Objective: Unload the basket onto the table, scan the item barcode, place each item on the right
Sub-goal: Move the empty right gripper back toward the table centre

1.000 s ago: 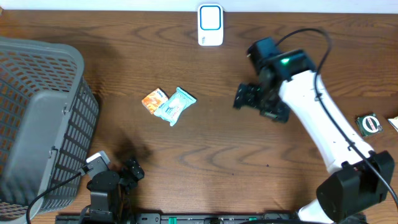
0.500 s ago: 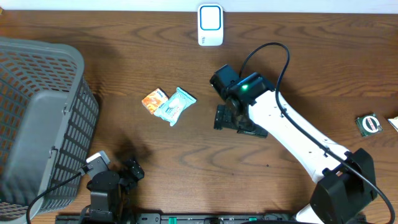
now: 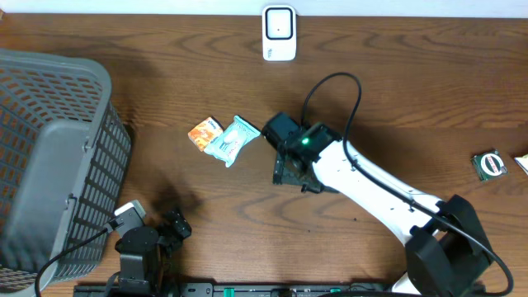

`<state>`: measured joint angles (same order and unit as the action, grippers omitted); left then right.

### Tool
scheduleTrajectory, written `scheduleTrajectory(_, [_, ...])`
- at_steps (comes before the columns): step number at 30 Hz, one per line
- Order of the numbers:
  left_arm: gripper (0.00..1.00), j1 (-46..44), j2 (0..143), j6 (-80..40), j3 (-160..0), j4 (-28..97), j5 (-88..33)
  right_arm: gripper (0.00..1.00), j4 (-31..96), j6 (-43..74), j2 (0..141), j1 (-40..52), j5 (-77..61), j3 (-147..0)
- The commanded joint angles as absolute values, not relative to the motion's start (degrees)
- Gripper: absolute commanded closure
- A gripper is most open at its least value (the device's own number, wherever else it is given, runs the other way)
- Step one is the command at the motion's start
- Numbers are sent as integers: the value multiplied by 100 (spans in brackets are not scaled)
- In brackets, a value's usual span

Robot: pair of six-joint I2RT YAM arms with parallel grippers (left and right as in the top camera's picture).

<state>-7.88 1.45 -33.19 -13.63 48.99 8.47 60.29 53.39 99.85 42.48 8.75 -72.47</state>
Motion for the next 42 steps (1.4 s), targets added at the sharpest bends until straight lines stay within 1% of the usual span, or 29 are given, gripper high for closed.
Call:
scheduleTrajectory(1, [2,-768,137,-3293,-1328,5238,1011,1,5771,5531,9977,4372,843,-6823])
scheduleTrajectory(6, [2,-768,137,-3291,-1328,5238,1013,1,5629,5594,9977,4436,845,-6587])
scheduleTrajectory(24, [2,-768,137,-3293,-1328,5238,1011,1,5629,5590,9977,4436,849,-6584])
scheduleTrajectory(34, [2,-768,137,-3293,-1328,5238,1011,1,5035,5588,9977,4436,864,-6584])
scheduleTrajectory(42, [2,-768,137,-3291,-1328,5238,1011,1,5035,5588,9977,4436,864,-6584])
